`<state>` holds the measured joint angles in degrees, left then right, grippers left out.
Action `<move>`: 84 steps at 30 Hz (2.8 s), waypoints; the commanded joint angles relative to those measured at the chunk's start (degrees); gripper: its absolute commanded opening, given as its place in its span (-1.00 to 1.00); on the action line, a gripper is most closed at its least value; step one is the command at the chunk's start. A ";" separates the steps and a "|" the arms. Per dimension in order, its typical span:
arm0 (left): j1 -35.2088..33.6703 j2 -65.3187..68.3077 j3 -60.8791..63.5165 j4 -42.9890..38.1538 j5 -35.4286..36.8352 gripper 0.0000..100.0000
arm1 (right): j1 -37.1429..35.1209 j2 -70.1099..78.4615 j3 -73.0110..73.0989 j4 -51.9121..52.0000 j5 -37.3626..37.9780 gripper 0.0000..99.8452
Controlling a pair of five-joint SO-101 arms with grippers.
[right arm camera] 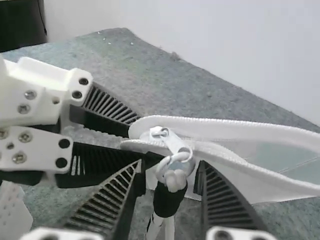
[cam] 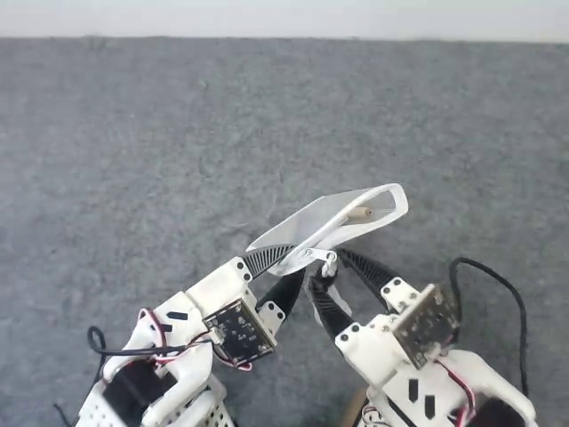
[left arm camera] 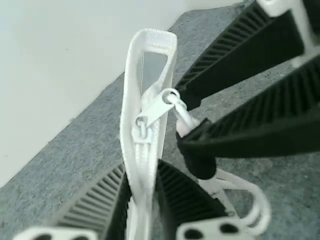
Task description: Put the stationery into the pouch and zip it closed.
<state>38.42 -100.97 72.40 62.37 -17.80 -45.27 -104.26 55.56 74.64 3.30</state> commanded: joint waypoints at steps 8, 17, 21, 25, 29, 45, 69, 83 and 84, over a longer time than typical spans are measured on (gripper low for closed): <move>-0.18 -1.14 -3.30 -1.05 -0.97 -0.98 | 2.86 0.13 0.00 -2.77 -0.35 -0.81; -0.18 -1.14 -3.30 -1.05 -0.97 -0.98 | 6.37 0.13 -0.09 -3.38 0.18 -0.92; -0.18 -1.14 -3.30 -1.05 -0.97 -0.98 | 9.45 0.13 -0.18 -3.38 2.73 -0.93; -0.18 -1.14 -3.30 -1.05 -0.97 -0.98 | 11.12 0.13 -1.49 -3.21 2.99 -0.99; -0.18 -1.14 -3.30 -1.05 -0.97 -0.98 | 14.99 0.13 -2.37 -3.21 3.69 -0.99; -0.18 -1.14 -3.30 -0.97 -0.97 -0.98 | 31.16 0.13 1.85 -12.97 5.19 -0.99; -0.18 -1.14 -4.35 1.32 -4.48 -0.98 | 47.34 0.13 10.20 -28.70 2.81 -0.99; -4.66 -1.14 -6.81 2.37 -4.48 -0.98 | 52.18 0.13 16.26 -38.55 2.99 -0.99; -4.84 -1.14 -6.81 2.37 -4.48 -0.98 | 53.41 0.13 16.26 -38.73 2.90 -0.99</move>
<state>35.69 -101.05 69.85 64.40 -21.58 2.64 -103.38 72.26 38.59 6.73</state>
